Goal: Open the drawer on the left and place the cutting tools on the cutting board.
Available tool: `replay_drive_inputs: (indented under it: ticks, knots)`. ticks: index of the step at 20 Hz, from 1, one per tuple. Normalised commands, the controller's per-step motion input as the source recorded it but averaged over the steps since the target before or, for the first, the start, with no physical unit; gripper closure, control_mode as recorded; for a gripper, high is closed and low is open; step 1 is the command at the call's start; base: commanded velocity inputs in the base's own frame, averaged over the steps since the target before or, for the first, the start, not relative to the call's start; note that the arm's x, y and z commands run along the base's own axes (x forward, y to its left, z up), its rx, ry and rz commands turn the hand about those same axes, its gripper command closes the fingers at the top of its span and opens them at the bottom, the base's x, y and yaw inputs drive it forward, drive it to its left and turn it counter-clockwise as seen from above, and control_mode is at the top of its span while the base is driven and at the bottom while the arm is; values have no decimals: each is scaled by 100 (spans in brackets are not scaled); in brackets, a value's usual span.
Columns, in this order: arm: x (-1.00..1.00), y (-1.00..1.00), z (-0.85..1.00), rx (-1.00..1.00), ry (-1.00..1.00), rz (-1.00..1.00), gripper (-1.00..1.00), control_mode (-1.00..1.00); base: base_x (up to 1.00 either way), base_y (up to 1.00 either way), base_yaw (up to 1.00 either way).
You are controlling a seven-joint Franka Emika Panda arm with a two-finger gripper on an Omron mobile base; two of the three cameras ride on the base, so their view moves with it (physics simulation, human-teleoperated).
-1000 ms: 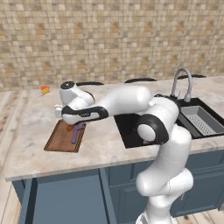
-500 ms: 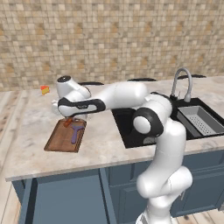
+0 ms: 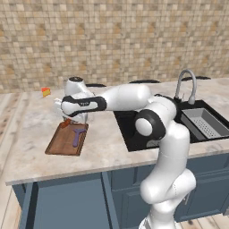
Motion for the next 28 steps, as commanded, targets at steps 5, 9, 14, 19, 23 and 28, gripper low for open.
replay_drive_inputs:
  ticks: [5,9,14,19,23,28]
  knots:
    - [0,0,-14,0,0,2,100,-100,0,0,0]
    - [0,8,-12,-3,0,2,100,-100,0,0,0]
    - [0,13,-10,-2,0,1,100,-100,0,0,0]
    - [9,25,-4,-1,0,0,100,-100,0,0,0]
    - [8,21,-14,-1,0,0,100,-100,0,0,0]
    - [4,11,-26,-2,0,1,100,-100,0,0,0]
